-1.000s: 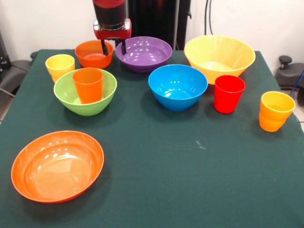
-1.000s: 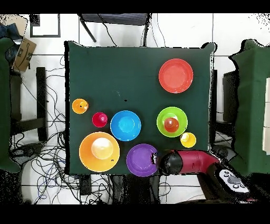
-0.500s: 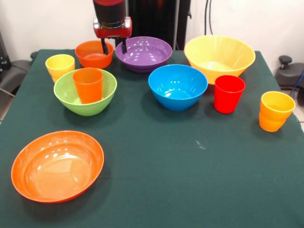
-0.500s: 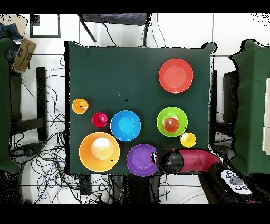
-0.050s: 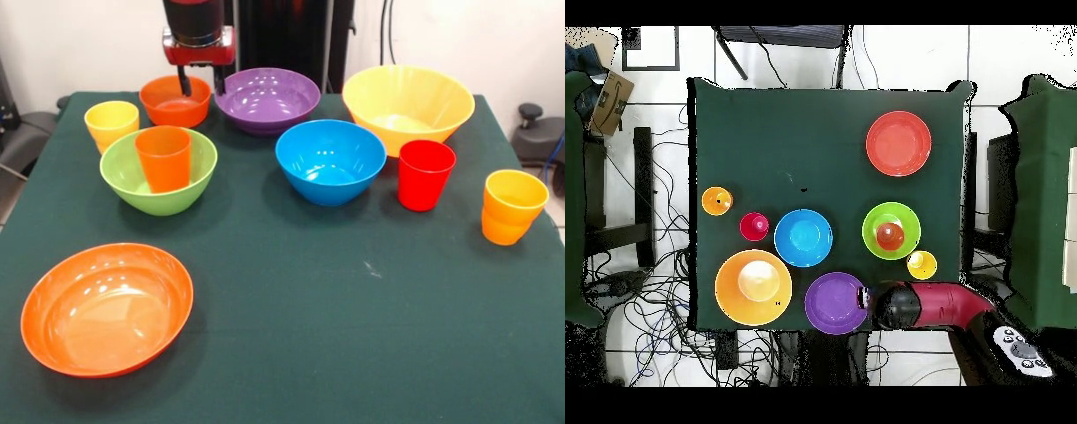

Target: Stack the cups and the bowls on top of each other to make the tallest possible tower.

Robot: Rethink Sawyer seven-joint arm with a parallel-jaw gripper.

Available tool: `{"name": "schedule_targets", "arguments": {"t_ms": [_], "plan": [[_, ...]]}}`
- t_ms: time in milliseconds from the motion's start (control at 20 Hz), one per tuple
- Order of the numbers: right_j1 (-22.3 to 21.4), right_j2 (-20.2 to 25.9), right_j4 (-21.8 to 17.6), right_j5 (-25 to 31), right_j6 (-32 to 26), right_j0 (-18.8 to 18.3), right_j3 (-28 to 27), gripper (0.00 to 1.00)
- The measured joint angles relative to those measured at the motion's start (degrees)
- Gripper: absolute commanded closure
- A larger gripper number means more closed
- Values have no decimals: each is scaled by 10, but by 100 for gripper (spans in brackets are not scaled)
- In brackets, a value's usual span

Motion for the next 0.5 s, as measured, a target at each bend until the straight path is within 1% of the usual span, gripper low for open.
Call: {"name": "schedule_targets", "arguments": {"t_ms": [500], "plan": [[3,-7,0,0,0,1,0,0]]}}
